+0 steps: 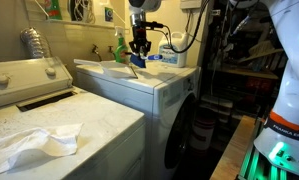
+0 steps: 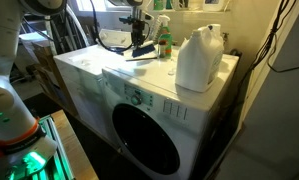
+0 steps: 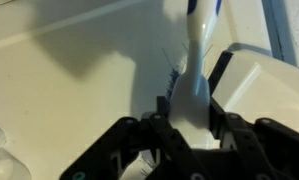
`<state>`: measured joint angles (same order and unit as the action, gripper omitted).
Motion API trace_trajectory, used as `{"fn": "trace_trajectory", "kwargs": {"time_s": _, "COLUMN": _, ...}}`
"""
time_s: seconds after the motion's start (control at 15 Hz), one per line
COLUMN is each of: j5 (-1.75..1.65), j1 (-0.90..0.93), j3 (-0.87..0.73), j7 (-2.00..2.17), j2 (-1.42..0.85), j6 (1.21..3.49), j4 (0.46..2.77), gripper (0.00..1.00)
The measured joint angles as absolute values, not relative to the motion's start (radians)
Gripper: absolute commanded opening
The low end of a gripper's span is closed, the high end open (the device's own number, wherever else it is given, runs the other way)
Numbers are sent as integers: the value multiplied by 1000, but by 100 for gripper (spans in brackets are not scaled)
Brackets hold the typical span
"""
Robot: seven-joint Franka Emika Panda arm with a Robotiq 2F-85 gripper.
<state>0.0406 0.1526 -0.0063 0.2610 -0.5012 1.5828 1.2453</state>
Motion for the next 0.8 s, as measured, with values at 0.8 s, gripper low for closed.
{"fn": "trace_trajectory", "kwargs": {"time_s": 0.8, "j5": 26, "j1": -80, "j3": -11, "j7": -410, "j2": -428, "j6": 1616, "j4": 1348, "gripper": 16}}
